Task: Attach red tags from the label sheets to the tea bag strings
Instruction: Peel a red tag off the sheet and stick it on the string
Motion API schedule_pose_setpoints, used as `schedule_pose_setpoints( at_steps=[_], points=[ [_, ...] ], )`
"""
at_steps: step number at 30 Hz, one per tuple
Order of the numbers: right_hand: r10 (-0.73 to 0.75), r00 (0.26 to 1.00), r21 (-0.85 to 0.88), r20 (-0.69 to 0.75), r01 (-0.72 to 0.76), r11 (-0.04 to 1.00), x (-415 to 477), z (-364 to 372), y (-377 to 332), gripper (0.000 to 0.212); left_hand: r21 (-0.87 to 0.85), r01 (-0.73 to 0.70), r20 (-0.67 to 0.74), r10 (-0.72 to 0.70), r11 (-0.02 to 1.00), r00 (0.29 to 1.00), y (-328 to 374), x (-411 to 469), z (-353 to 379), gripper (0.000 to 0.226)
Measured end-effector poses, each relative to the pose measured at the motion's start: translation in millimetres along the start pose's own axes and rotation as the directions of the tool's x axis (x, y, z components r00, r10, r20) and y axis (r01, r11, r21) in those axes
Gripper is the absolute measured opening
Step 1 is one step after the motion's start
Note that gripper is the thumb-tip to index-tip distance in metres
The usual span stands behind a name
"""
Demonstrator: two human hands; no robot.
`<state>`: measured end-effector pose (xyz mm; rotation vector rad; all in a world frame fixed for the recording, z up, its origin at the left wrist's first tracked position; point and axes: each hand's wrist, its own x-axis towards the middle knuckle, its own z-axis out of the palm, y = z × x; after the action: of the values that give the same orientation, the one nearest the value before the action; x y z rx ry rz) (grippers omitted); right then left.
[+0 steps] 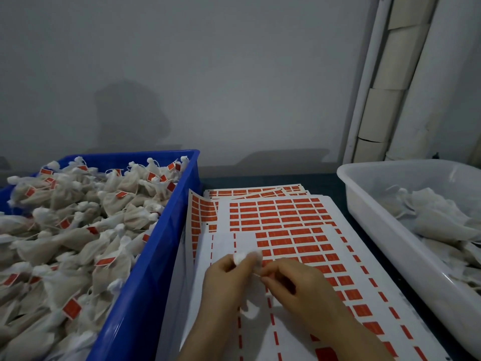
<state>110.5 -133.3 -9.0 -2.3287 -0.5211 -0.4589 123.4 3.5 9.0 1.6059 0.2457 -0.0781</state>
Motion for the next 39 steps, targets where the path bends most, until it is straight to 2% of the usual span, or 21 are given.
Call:
schedule_pose_setpoints(
  at_steps=[2, 5, 9, 11, 13, 16, 18, 21, 23, 25, 27, 29, 33, 36, 39],
  points=[
    [0.012, 1.000, -0.025, -0.003, -0.012, 1.000, 1.4, -2.4, 1.6, 0.015, 0.126, -0.104, -0.033, 0.109, 0.987, 0.993, -5.0, 1.5, 0.1, 0.016],
    [0.006, 1.000, -0.080, 0.022, -0.005, 0.997, 1.6, -4.8, 2.6, 0.013, 0.326, -0.251, -0.070, 0.288, 0.911, 0.955, -9.0, 4.4, 0.2, 0.018],
    [-0.012, 0.999, -0.122, 0.037, 0.016, 0.992, 0.3, -1.4, 7.7, 0.020, 0.459, -0.300, 0.023, 0.326, 0.836, 0.945, -11.7, 4.9, 1.5, 0.017],
    [-0.010, 1.000, -0.135, 0.023, 0.013, 0.991, -0.2, -0.5, 10.5, 0.023, 0.522, -0.376, 0.071, 0.400, 0.766, 0.914, -13.4, 5.2, 0.1, 0.014],
    [0.002, 0.999, -0.174, 0.038, 0.005, 0.985, 1.3, -2.6, 4.6, 0.022, 0.600, -0.473, 0.150, 0.490, 0.645, 0.859, -14.3, 4.5, -2.7, 0.008],
    [-0.055, 0.998, -0.231, -0.032, 0.046, 0.972, 2.1, -5.6, -1.0, 0.014, 0.704, -0.604, 0.292, 0.624, 0.373, 0.725, -14.8, 2.8, -6.4, 0.023],
    [-0.040, 0.997, -0.181, -0.059, 0.029, 0.983, 3.0, -5.8, -3.5, 0.016, 0.700, -0.639, 0.320, 0.659, 0.319, 0.680, -13.6, 2.3, -6.8, 0.025],
    [-0.049, 0.997, -0.162, -0.066, 0.037, 0.986, 2.8, -3.9, -1.5, 0.021, 0.680, -0.674, 0.252, 0.771, 0.289, 0.585, -14.3, 3.3, -5.6, 0.027],
    [-0.049, 0.998, -0.123, -0.034, 0.045, 0.991, 3.0, -1.9, 0.2, 0.022, 0.623, -0.682, 0.162, 0.790, 0.382, 0.591, -12.6, 2.2, -5.9, 0.030],
    [-0.068, 0.997, -0.097, -0.024, 0.065, 0.993, 0.7, 3.0, 5.6, 0.023, 0.565, -0.640, 0.026, 0.764, 0.521, 0.645, -10.6, 0.7, -5.8, 0.022],
    [-0.046, 0.999, -0.104, -0.023, 0.043, 0.994, 2.1, 1.6, 3.0, 0.020, 0.486, -0.501, -0.124, 0.623, 0.717, 0.772, -6.7, -1.1, -4.4, 0.023],
    [-0.091, 0.992, -0.155, -0.092, 0.076, 0.985, 3.9, 0.7, 0.0, 0.011, 0.424, -0.362, -0.177, 0.468, 0.830, 0.866, -9.2, 2.0, -3.0, 0.022],
    [-0.195, 0.969, -0.248, -0.155, 0.153, 0.957, 3.9, 1.8, -0.7, 0.010, 0.307, -0.194, -0.125, 0.242, 0.932, 0.962, -12.5, 5.4, -1.5, 0.020],
    [-0.226, 0.963, -0.290, -0.149, 0.175, 0.941, 3.4, 2.8, -0.5, 0.011, 0.176, -0.045, -0.119, 0.066, 0.983, 0.991, -8.8, 8.3, -0.3, 0.015],
    [-0.222, 0.962, -0.296, -0.161, 0.167, 0.940, 3.5, 4.8, -2.2, 0.011, 0.076, 0.112, -0.092, -0.105, 0.991, 0.990, -6.1, 10.4, 1.6, 0.021]
  ],
)
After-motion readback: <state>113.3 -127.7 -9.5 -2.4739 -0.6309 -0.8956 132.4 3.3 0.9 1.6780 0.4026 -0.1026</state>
